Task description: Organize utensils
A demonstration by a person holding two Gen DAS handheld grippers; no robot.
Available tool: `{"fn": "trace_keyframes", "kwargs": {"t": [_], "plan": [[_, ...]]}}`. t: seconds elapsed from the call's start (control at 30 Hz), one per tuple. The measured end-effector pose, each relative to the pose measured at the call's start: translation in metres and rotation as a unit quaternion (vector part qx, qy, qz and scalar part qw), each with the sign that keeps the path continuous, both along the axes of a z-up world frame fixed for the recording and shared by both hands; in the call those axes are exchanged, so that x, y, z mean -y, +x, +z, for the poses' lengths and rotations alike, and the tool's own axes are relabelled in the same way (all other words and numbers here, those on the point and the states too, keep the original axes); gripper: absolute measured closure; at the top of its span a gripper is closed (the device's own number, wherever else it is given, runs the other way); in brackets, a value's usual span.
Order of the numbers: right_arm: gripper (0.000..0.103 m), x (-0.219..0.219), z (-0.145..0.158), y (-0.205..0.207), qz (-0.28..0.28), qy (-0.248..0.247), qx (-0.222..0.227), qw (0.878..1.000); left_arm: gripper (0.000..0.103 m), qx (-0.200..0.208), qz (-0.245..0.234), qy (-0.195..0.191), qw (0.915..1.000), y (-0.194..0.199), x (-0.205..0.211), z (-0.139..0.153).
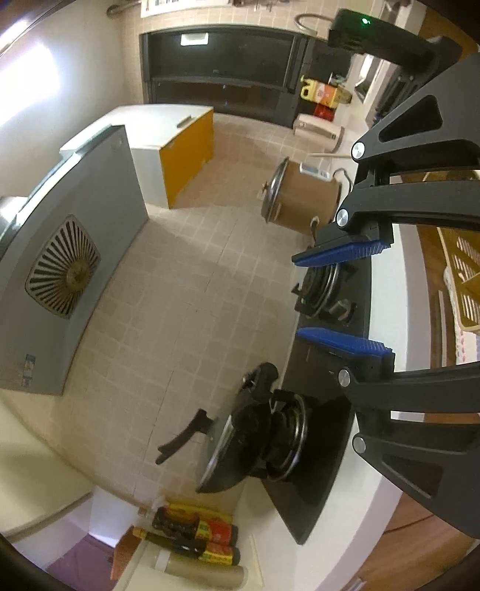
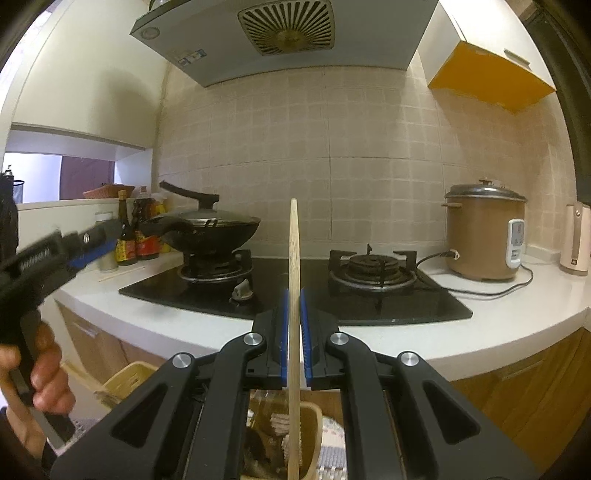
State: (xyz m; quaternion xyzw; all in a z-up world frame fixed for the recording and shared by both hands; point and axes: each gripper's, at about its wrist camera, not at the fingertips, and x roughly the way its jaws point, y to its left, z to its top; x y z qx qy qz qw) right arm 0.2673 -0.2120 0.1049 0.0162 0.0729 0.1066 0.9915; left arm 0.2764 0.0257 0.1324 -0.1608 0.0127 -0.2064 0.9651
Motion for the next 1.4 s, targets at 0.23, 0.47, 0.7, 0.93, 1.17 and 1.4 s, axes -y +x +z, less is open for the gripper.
{"fn": "trace_keyframes", "kwargs": {"t": [0.23, 0.47, 0.7, 0.93, 1.17, 1.4], "plan": [[0.054, 0.014, 0.002, -0.038, -0.004, -0.001, -0.020, 1.000, 0.062, 0.024, -0.016, -0.014, 0.9995, -0.019, -0.011, 0.017], [0.043, 0.023, -0.034, -0.107, -0.009, 0.004, -0.101, 0.995, 0.053, 0.052, -0.034, -0.011, 0.9980, -0.052, -0.012, 0.040], [0.022, 0.009, -0.043, -0.163, -0.015, -0.060, -0.103, 0.993, 0.033, 0.022, -0.039, 0.035, 0.9984, -0.100, 0.003, 0.050], [0.012, 0.011, -0.019, -0.189, -0.022, -0.023, -0.083, 0.996, 0.017, -0.027, 0.010, 0.072, 0.9970, -0.170, 0.004, 0.024], [0.008, 0.008, -0.010, -0.197, -0.049, -0.006, -0.073, 0.996, 0.012, -0.069, 0.070, 0.092, 0.9909, -0.213, 0.009, -0.010], [0.008, 0.002, -0.051, -0.202, -0.122, -0.010, -0.012, 0.992, 0.012, -0.087, 0.137, 0.145, 0.9760, -0.228, 0.039, -0.072]]}}
